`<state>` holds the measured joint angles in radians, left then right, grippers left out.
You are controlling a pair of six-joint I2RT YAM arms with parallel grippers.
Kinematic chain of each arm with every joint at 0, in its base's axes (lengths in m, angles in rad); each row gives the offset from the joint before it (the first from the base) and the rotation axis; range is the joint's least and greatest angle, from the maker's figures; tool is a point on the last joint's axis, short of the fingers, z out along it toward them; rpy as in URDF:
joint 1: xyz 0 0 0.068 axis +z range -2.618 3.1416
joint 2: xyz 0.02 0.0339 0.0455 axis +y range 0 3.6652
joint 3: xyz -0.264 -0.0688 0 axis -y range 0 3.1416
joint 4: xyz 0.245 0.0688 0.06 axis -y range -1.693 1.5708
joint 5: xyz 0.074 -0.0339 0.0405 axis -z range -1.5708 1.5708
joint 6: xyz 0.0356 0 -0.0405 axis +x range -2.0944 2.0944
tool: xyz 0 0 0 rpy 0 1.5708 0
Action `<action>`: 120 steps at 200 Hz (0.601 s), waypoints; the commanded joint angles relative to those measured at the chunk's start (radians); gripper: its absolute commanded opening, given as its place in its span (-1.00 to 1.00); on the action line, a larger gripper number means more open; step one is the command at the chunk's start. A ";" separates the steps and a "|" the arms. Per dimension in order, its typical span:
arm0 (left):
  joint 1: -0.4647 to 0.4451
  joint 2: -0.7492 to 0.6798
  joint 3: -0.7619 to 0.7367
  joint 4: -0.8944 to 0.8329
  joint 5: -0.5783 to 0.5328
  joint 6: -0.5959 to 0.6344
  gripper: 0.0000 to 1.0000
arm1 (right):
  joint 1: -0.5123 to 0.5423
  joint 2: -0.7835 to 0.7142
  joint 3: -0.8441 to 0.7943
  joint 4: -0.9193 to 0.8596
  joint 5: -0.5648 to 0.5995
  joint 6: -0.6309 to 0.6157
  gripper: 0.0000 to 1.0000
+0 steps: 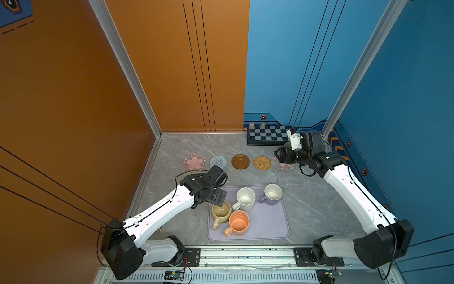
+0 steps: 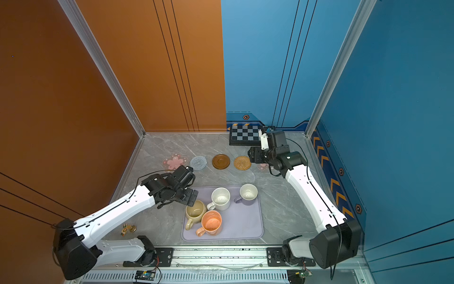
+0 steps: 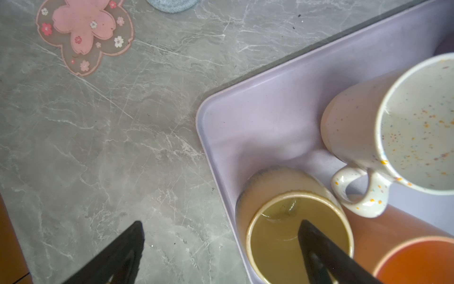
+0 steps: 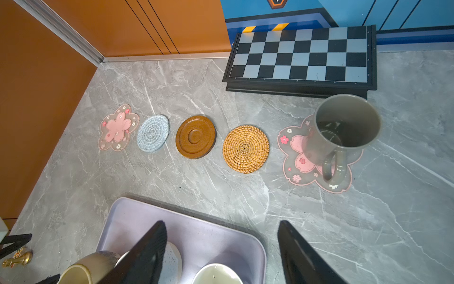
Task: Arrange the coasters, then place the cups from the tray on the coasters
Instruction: 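Raise the right gripper off the grey mug while left gripper moves over the beige mug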
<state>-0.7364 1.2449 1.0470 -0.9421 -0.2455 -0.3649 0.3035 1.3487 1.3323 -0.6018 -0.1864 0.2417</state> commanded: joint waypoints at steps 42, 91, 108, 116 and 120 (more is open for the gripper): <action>-0.056 -0.017 -0.010 -0.053 0.011 -0.038 0.97 | 0.008 -0.012 0.013 -0.010 0.011 0.003 0.49; -0.064 -0.042 -0.010 -0.061 0.002 -0.049 0.97 | 0.007 -0.031 0.010 -0.010 0.019 0.005 0.50; -0.064 -0.054 -0.010 -0.061 -0.001 -0.051 0.97 | 0.008 -0.030 0.012 -0.010 0.018 0.008 0.50; -0.063 -0.059 -0.010 -0.062 0.001 -0.051 0.97 | 0.009 -0.030 0.012 -0.010 0.015 0.009 0.51; -0.063 -0.061 -0.010 -0.062 0.002 -0.052 0.97 | 0.009 -0.030 0.012 -0.010 0.016 0.010 0.51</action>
<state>-0.7887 1.2087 1.0470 -0.9707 -0.2424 -0.3985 0.3054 1.3441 1.3323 -0.6022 -0.1818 0.2417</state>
